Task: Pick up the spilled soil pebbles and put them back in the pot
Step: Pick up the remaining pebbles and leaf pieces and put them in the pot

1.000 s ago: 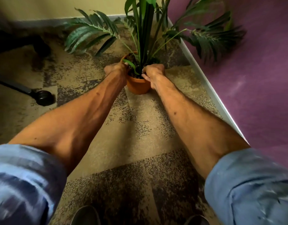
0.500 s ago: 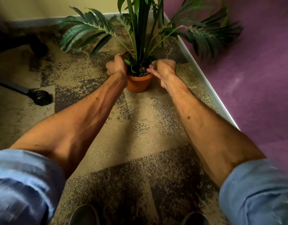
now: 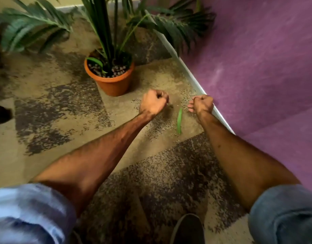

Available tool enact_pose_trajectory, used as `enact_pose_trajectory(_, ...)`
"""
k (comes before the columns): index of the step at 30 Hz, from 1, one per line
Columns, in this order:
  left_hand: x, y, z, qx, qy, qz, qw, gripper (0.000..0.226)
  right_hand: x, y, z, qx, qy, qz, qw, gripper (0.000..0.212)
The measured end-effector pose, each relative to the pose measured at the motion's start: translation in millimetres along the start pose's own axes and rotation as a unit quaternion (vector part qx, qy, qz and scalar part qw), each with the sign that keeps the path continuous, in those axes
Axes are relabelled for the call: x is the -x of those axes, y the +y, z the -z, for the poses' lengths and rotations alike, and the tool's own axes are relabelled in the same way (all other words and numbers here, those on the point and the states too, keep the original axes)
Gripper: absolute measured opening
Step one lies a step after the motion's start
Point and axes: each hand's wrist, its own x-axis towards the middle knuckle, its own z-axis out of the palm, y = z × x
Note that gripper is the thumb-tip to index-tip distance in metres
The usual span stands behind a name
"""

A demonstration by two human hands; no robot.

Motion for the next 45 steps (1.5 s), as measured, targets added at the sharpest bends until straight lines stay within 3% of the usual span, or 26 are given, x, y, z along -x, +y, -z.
enact_pose_trajectory(3,2.2,-14.4,-47.5,-0.139,-0.113,0.034,0.983,0.015,-22.6,29.6,40.2,0.239,0.014,0.043,0.970,0.020)
enact_pose_trajectory(6,6.9,-26.1,-79.3,-0.252,-0.101,0.010,0.962,0.022,-33.6,50.8,49.8,0.298,0.024,0.098,0.949,0.034)
enact_pose_trajectory(8,4.9,-34.2,-98.4,-0.305,-0.100,0.002,0.947,0.042,-42.3,55.6,48.6,0.333,0.010,0.116,0.936,0.039)
enact_pose_trajectory(12,-0.1,-41.5,-121.9,-0.360,-0.098,-0.027,0.927,0.058,-57.0,59.1,43.6,0.470,-0.043,0.188,0.862,0.044)
enact_pose_trajectory(16,-8.5,-42.3,-128.4,-0.347,-0.102,-0.036,0.932,0.043,-66.1,56.8,25.7,0.420,0.013,0.211,0.883,0.032)
enact_pose_trajectory(19,-12.5,-40.8,-131.1,-0.269,-0.117,-0.013,0.956,0.022,-72.9,56.6,16.9,0.435,0.011,0.216,0.874,0.034)
enact_pose_trajectory(22,-18.3,-37.1,-127.9,-0.277,-0.078,-0.078,0.955,0.035,-77.5,60.9,12.4,0.422,0.045,0.237,0.874,0.034)
enact_pose_trajectory(24,-28.3,-34.0,-122.4,-0.317,-0.018,-0.137,0.938,0.042,-81.9,66.1,11.9,0.429,0.010,0.245,0.870,0.036)
enact_pose_trajectory(27,-50.3,-35.0,-111.6,-0.345,0.031,-0.139,0.928,0.048,-94.6,72.5,13.8,0.471,-0.012,0.281,0.836,0.039)
enact_pose_trajectory(31,-70.9,-44.6,-104.1,-0.309,0.008,-0.164,0.937,0.037,-95.9,73.1,12.3,0.490,-0.016,0.351,0.798,0.022)
enact_pose_trajectory(32,-73.9,-47.0,-104.3,-0.299,0.003,-0.178,0.937,0.032,-95.6,69.8,12.6,0.480,-0.019,0.344,0.806,0.022)
enact_pose_trajectory(39,-75.9,-63.7,-103.1,-0.280,-0.026,-0.215,0.935,0.013,-114.4,49.3,19.8,0.547,-0.067,0.332,0.765,0.031)
enact_pose_trajectory(45,-64.0,-68.3,-98.7,-0.278,-0.044,-0.217,0.935,0.021,-102.1,34.4,17.0,0.556,-0.030,0.301,0.774,0.022)
